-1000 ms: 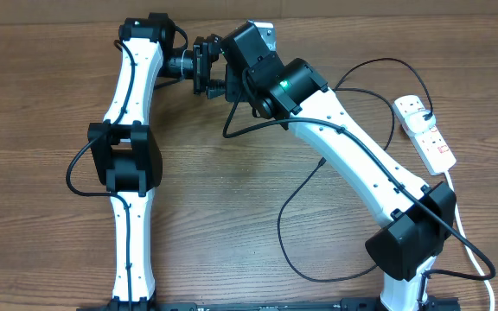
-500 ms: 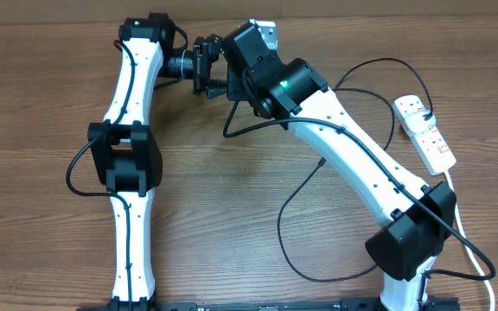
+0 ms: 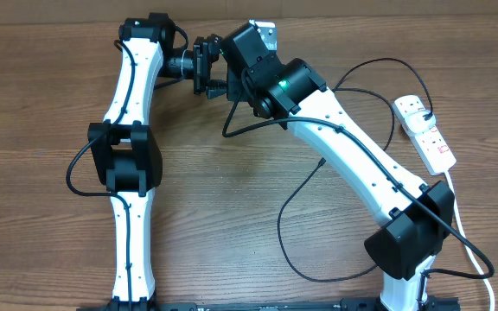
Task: Plug charger to phone and switch on socket
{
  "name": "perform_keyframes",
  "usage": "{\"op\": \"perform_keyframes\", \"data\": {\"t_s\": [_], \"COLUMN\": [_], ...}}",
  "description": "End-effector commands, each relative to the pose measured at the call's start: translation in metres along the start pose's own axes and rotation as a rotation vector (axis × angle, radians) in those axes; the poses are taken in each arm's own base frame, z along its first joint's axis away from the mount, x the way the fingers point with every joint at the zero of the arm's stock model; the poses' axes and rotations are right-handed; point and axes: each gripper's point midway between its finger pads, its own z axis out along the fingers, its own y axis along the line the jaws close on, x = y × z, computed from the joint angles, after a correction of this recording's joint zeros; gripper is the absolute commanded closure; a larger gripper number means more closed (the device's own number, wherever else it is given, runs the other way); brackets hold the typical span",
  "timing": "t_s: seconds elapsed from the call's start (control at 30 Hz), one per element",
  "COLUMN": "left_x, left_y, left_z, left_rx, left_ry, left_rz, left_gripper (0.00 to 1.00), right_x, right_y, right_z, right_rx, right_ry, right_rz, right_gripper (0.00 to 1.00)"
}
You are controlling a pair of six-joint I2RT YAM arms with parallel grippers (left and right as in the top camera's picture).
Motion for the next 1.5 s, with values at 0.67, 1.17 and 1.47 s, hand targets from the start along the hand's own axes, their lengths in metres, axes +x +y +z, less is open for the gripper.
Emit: {"op": "perform_keyframes", "data": {"t_s": [0.67, 1.17, 1.47], "left_x": [0.005, 0.0, -0.003], "left_y": [-0.013, -0.012, -0.015], "left_z": [-0.005, -0.005, -0.005], "left_rx": [0.057, 0.04, 0.043], "left_ry": [0.027, 0.014, 0.013], "left_rz": [0.011, 0.057, 0.122], "left_gripper": [0.04, 0.0, 0.09], "right_x": [-0.008, -0.039, -0.068], "right_y": [0.004, -0.019, -0.054], "right_z": [-0.001, -0.026, -0.049], "right_rx": [-0.001, 0.095, 0.123], "right_ry": [-0.027, -0.172, -0.242], "right_rz": [0.007, 0.115, 0.213], "right_gripper": [0.96, 0.96, 0.96]}}
